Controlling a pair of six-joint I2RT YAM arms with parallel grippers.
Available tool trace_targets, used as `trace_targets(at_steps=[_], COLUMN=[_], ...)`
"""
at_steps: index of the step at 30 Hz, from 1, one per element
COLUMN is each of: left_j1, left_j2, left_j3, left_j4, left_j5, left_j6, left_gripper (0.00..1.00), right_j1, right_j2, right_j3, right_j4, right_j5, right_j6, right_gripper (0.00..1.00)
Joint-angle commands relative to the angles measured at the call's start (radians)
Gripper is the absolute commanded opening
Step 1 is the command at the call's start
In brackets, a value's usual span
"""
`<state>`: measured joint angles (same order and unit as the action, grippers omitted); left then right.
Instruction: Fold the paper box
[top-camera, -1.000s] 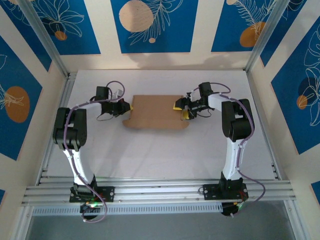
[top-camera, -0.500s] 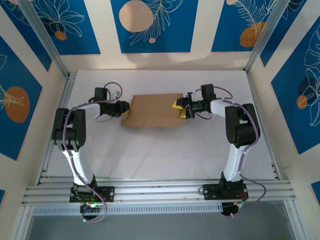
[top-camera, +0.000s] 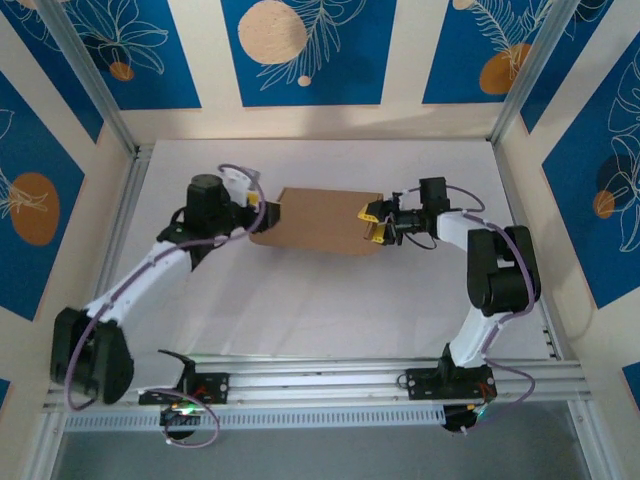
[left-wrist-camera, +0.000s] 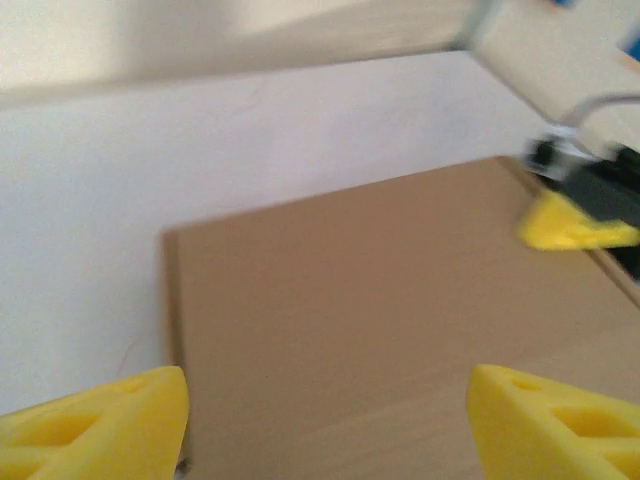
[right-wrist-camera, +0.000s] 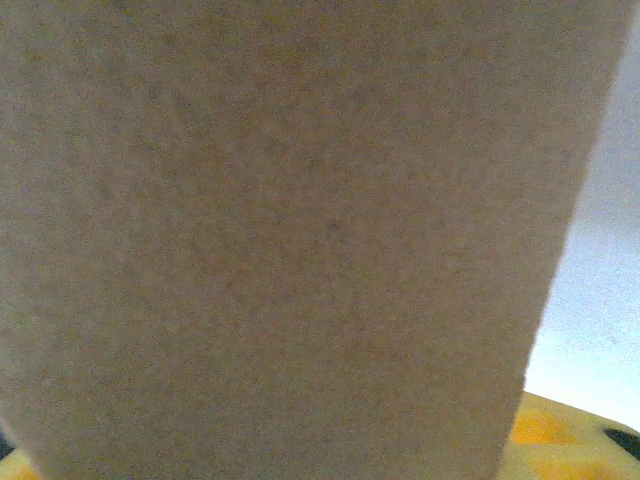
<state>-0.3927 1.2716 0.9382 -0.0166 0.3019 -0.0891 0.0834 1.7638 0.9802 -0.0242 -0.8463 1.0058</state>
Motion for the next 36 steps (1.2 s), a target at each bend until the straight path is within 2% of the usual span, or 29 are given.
trace_targets(at_steps=[1,5,9,11,14,17,21,27,31,36], left_j1=[-0.083,-0.159,-0.288,-0.338,-0.394,-0.433,-0.484,-0.494,-0.494,-0.495], left_j2=[-0.067,-0.160,-0.191,-0.174,-0.135,-0.112,-0.056,0.031,0.094,0.167], left_j3=[-0.057,-0.093,-0.129,-0.133,-0.133,-0.178,-0.269,-0.322,-0.318,-0.276], left_j4=[-0.012,-0.089,-0.138,-0.141,-0.125,-0.001,0.324,0.595,0.715,0.765], left_j5=[-0.078,-0.047,-0.198,-0.262,-0.357,-0.474,-0.672,-0.757,-0.803,-0.828], left_j6=[0.343,0.565,0.809,0.892,0.999,1.093,1.254,1.367,1.410,1.447], left_gripper=[0.74,0.76,0.82,0.87,0.88,0.87,0.86,0.83,0.75,0.67], right_j1=[-0.006,-0.012,-0.005,0.000,0.008,0.017,0.038,0.046,0.048,0.054], right_j2=[-0.057,-0.093,-0.127,-0.141,-0.158,-0.174,-0.189,-0.199,-0.216,-0.239], right_j3=[-0.031,-0.046,-0.058,-0.061,-0.072,-0.077,-0.078,-0.083,-0.083,-0.085], right_j4=[0.078,0.083,0.119,0.125,0.158,0.177,0.195,0.218,0.218,0.218], right_j5=[-0.056,-0.072,-0.090,-0.094,-0.100,-0.101,-0.106,-0.124,-0.130,-0.138], right_j6=[0.095,0.138,0.185,0.200,0.237,0.265,0.288,0.319,0.333,0.348], right_gripper=[0.39,0.39,0.39,0.39,0.40,0.40,0.41,0.42,0.42,0.43])
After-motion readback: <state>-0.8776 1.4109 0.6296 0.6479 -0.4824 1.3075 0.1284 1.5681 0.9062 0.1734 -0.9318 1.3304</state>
